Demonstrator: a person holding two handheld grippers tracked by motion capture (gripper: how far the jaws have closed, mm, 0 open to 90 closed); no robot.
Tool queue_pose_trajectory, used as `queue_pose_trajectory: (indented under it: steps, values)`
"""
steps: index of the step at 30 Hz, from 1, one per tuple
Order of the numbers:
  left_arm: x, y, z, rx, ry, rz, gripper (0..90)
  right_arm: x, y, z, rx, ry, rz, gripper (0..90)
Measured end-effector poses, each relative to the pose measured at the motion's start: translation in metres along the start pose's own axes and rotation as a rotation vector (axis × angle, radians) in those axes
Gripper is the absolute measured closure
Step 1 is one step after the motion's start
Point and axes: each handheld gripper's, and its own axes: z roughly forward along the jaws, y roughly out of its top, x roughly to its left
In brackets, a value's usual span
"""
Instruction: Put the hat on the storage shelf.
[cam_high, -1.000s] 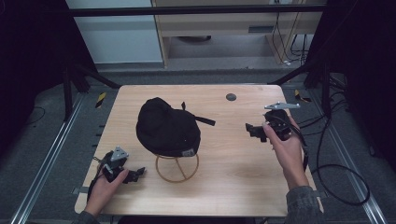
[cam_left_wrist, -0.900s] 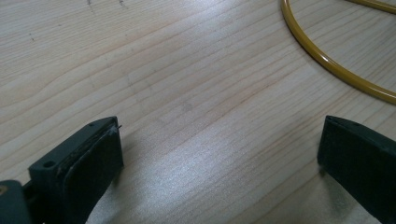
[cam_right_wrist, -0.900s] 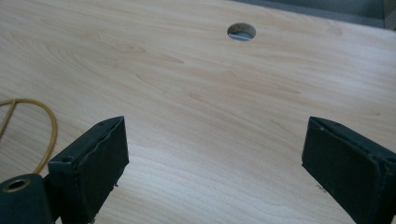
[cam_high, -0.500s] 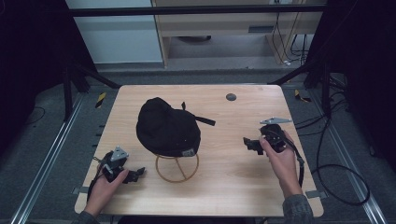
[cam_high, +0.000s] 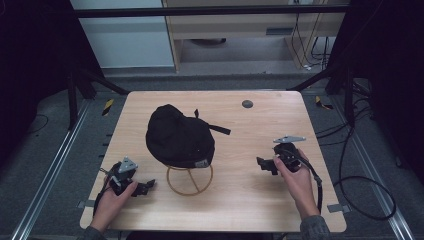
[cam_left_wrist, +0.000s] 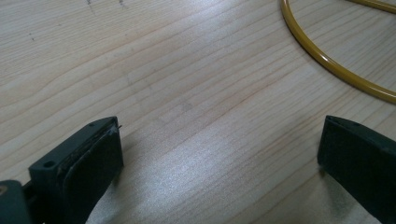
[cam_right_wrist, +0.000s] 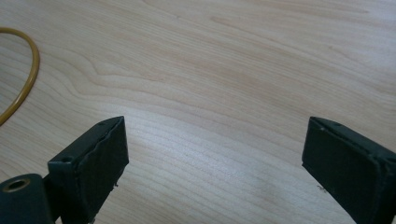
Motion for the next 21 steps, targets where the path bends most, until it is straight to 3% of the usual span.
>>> queue_pose_trajectory:
  steps: [12,21]
  values:
    - [0.000,0.000,0.000,0.002,0.002,0.002,0.0,0.011,-0.015,0.016,0.033,0.028,0.006,7.5]
    - [0.000,0.000,-0.001,0.002,0.000,0.002,0.0,0.030,-0.017,0.027,0.055,0.049,-0.040,7.5]
